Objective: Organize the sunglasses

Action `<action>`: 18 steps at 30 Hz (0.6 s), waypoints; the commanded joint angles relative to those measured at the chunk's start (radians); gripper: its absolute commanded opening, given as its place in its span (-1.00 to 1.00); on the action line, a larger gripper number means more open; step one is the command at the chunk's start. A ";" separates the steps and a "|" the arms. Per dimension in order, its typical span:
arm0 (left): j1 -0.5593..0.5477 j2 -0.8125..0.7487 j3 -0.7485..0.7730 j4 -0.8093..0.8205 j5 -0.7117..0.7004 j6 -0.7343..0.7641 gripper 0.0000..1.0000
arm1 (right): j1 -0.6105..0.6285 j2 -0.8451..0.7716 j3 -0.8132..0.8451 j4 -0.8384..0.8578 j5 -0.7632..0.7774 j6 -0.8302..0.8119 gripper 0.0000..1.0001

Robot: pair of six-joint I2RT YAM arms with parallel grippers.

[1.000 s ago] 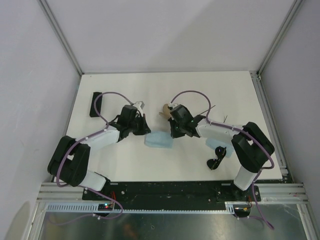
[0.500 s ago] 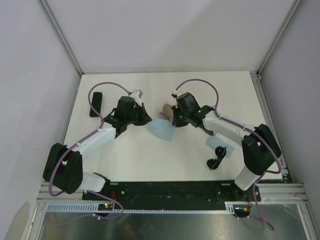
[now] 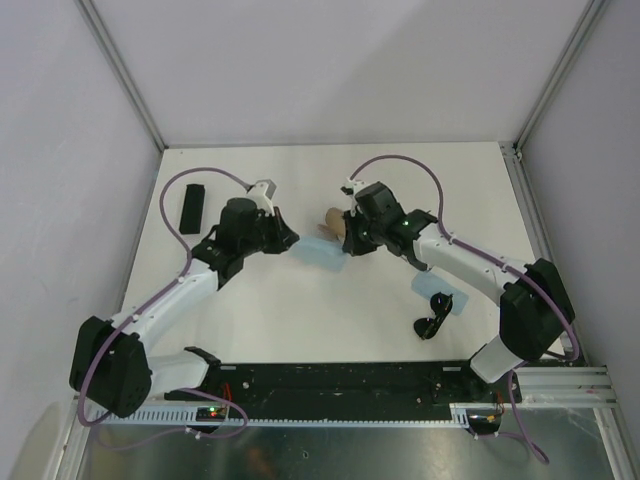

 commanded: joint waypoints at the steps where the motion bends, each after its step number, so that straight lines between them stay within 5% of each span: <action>1: -0.013 -0.052 -0.087 -0.005 0.015 -0.019 -1.00 | 0.059 -0.010 0.033 -0.059 0.012 -0.016 -1.00; 18: -0.079 -0.222 -0.315 -0.005 -0.003 -0.102 -1.00 | 0.183 -0.051 -0.135 0.006 0.029 0.066 -1.00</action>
